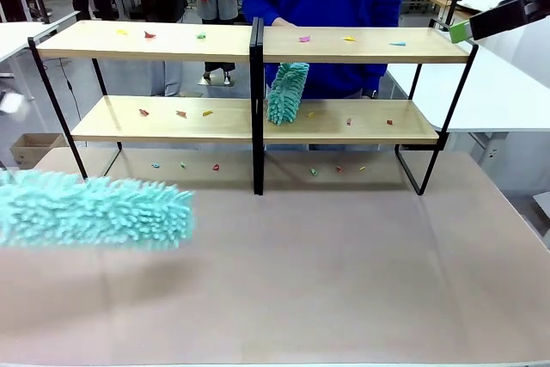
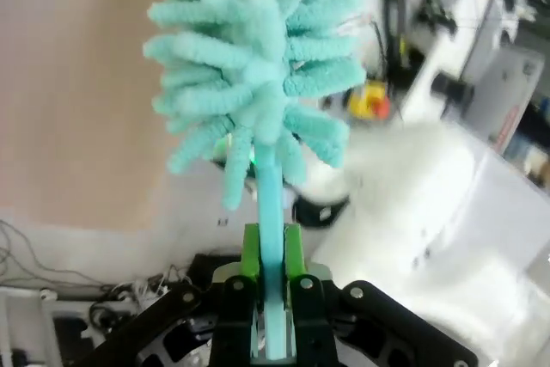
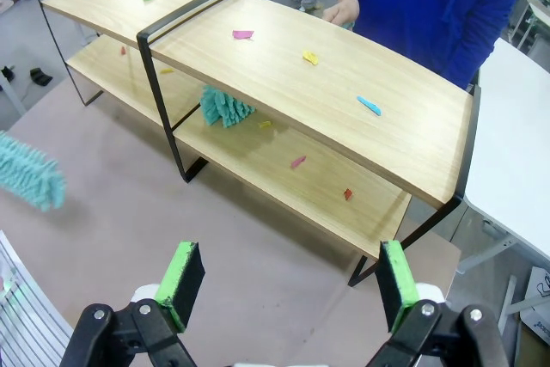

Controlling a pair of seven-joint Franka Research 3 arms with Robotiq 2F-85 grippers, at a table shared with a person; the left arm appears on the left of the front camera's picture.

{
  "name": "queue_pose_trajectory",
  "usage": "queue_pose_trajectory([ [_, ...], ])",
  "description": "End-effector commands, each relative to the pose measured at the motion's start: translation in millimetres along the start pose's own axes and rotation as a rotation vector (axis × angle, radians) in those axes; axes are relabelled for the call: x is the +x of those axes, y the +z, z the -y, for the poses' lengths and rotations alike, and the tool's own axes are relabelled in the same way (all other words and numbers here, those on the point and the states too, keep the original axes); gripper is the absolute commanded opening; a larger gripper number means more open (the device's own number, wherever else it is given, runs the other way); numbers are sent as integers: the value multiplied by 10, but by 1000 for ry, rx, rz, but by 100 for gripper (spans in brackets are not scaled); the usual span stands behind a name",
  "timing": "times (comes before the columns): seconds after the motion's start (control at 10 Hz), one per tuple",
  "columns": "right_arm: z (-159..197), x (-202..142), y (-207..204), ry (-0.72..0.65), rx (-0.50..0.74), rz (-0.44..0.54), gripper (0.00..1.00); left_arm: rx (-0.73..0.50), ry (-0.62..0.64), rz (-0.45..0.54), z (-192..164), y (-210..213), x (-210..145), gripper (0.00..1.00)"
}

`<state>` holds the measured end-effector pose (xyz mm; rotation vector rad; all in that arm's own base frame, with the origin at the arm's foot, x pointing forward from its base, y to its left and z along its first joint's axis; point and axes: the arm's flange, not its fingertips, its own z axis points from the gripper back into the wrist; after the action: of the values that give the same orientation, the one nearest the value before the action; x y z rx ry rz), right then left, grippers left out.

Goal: Clean the shelves.
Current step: Clean a randomly selected level of the Shelf with the Duster.

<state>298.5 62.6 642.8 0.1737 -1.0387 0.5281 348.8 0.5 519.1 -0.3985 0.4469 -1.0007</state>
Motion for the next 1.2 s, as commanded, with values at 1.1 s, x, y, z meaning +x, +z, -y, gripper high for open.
queue_pose_trajectory([
  [1.1, 3, -1, 1, -8, 5, 2, 100, -13, 623, 403, 502, -775, 1353, 12],
])
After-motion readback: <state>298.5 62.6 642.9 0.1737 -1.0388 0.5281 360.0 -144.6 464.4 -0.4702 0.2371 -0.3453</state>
